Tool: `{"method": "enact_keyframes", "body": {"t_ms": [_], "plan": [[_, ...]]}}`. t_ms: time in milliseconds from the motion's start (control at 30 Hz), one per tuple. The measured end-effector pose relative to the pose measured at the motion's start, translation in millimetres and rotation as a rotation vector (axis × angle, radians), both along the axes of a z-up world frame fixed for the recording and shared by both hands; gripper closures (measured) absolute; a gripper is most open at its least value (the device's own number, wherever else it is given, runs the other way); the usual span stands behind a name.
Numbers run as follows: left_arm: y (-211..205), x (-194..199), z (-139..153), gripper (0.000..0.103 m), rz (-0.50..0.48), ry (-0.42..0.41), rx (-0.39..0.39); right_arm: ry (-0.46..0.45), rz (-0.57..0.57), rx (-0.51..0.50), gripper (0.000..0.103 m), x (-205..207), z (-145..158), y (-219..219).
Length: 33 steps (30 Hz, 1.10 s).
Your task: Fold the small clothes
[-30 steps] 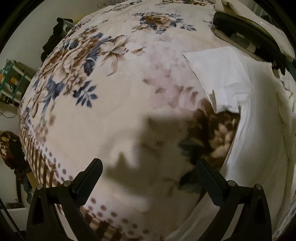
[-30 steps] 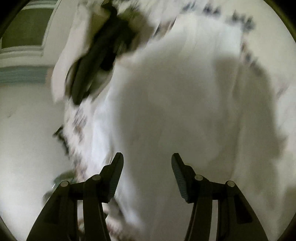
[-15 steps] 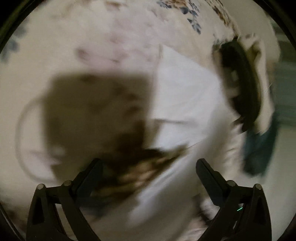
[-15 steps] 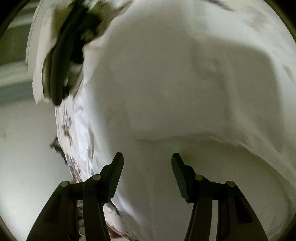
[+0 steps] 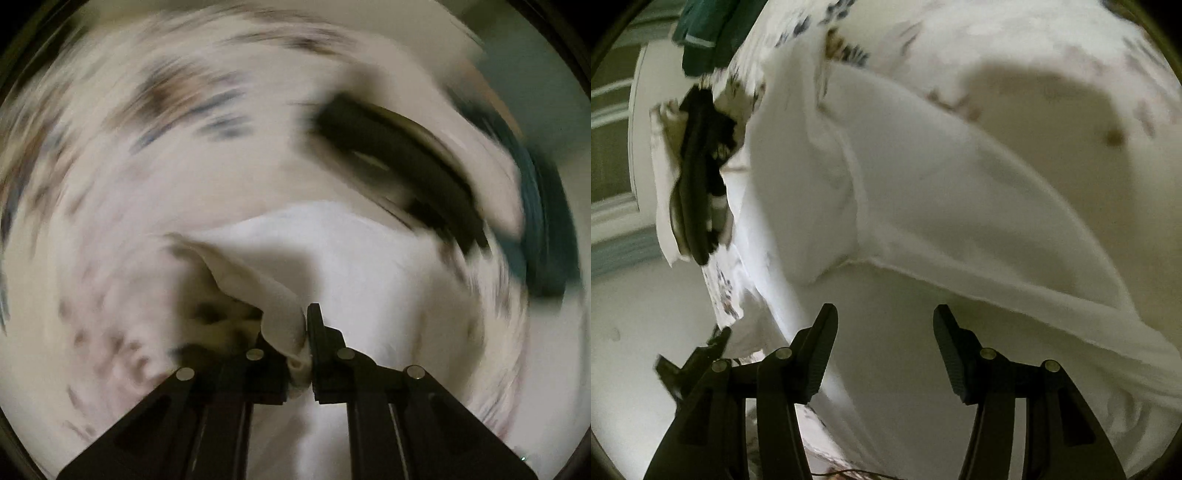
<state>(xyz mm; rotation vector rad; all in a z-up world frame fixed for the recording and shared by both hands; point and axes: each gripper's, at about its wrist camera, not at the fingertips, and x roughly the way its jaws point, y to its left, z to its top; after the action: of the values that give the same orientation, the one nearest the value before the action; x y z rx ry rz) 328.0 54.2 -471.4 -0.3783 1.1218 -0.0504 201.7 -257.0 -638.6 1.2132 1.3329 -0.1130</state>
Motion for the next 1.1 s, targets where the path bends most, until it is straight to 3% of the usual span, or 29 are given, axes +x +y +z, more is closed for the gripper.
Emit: {"method": "enact_keyframes", "body": {"t_ms": [100,200,267,333,367,400,433,467,500,600,767,900,1033,1067,1100], "plan": [[-81,-1,5,0.097,-0.256,-0.013,0.129,0.007,-0.023,-0.004,0.047,-9,1,-11],[-141,-18,-18,0.092,-0.442,0.028,0.216,0.023,-0.031,-0.008,0.047,-18,3,-20],[-167,-37,-39,0.092,-0.536,0.082,0.289,0.029,-0.028,-0.008,0.047,-22,6,-25],[-166,-51,-50,0.085,-0.548,0.106,0.337,0.028,-0.019,-0.015,0.047,-26,11,-31],[-160,-57,-50,0.078,-0.539,0.111,0.337,0.023,-0.009,-0.019,0.047,-27,14,-34],[-150,-67,-46,0.057,-0.521,0.112,0.32,0.02,0.001,-0.026,0.047,-28,17,-36],[-143,-68,-41,0.028,-0.507,0.113,0.308,0.018,0.013,-0.034,0.047,-28,20,-37],[-130,-77,-35,0.016,-0.476,0.112,0.297,0.016,0.027,-0.04,0.047,-28,23,-38],[-119,-82,-31,0.011,-0.448,0.106,0.295,0.016,0.049,-0.049,0.047,-26,26,-38],[-75,-99,-21,0.011,-0.332,0.105,0.313,0.005,0.106,-0.07,0.047,-15,37,-32],[-20,-103,-27,0.011,-0.136,0.116,0.451,-0.036,0.23,-0.061,0.047,51,47,0],[3,-95,-37,0.011,-0.031,0.164,0.458,-0.058,0.324,-0.076,0.047,137,24,35],[9,-98,-34,0.011,0.009,0.137,0.458,0.016,0.368,-0.098,0.047,193,-14,56],[8,-97,-33,0.011,0.012,0.127,0.46,0.004,0.373,-0.101,0.052,201,-16,61],[11,-101,-31,0.01,0.012,0.116,0.455,-0.017,0.378,-0.119,0.08,204,-13,63]]}}
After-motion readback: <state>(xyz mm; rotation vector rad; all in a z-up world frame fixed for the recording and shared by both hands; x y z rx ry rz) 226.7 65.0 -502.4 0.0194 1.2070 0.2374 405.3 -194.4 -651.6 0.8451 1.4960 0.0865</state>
